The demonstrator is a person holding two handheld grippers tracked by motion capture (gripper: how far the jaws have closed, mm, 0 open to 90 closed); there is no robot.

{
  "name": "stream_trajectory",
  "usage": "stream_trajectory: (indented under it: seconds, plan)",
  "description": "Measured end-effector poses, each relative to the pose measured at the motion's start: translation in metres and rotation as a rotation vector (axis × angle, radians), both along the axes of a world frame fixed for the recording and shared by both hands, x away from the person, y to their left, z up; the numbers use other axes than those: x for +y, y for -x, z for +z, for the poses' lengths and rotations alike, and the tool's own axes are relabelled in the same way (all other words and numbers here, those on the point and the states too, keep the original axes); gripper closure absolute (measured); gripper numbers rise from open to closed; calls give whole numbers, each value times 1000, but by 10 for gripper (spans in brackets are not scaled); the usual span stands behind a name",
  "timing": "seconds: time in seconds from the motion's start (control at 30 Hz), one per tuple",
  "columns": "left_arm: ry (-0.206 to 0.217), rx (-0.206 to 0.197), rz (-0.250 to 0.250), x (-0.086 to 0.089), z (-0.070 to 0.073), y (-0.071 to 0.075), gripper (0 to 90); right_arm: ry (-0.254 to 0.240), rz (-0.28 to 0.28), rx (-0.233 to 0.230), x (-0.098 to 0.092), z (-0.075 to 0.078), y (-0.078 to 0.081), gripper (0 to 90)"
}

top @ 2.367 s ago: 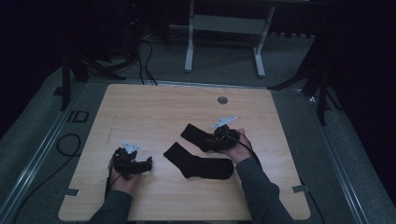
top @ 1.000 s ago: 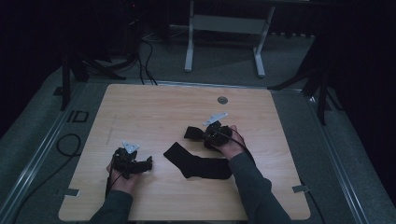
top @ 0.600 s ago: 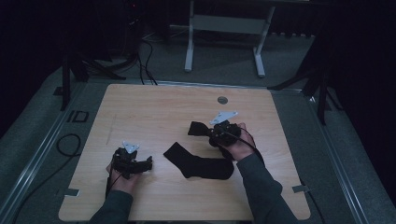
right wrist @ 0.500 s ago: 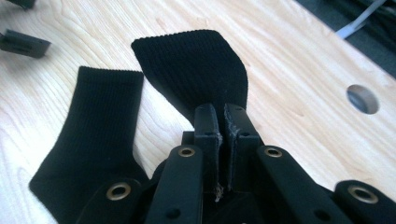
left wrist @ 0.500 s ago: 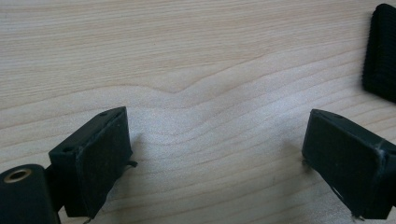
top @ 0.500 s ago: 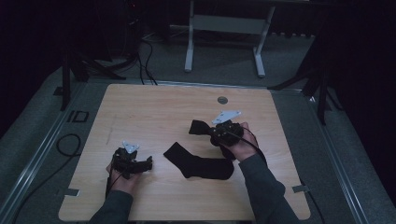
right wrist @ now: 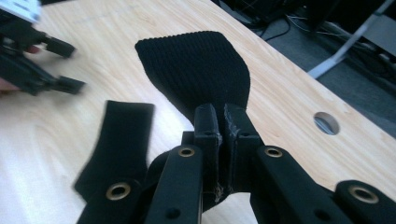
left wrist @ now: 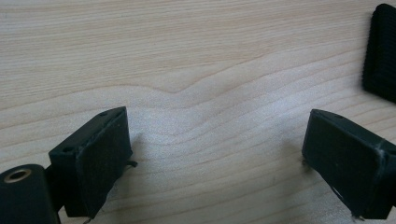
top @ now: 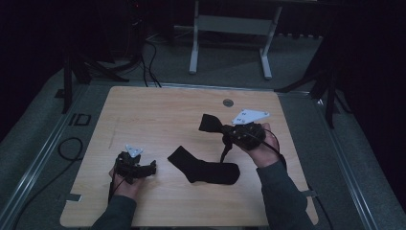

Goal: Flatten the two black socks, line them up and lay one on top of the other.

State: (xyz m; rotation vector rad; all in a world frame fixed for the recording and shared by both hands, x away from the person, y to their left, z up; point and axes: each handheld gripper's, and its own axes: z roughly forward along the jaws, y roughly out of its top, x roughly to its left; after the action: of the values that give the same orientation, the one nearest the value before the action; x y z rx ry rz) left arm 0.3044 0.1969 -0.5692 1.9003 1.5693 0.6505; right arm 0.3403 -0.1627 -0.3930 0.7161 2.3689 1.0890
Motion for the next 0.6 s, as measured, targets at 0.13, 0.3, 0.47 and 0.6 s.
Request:
stream_trajectory:
  seconds: [0.13,0.3,0.47,0.6]
  plan:
    - [2,0,4,0,0,0,82,11,12,20,10,-2,10,849]
    - [0,1,3,0,0,0,82,11,25,82,28,-20,14,850]
    - [0,2,5,0,0,0,82,-2,-1,152,41,-44,11,850]
    - [0,0,10,-1,0,0,82,-22,-17,200,52,-61,7,850]
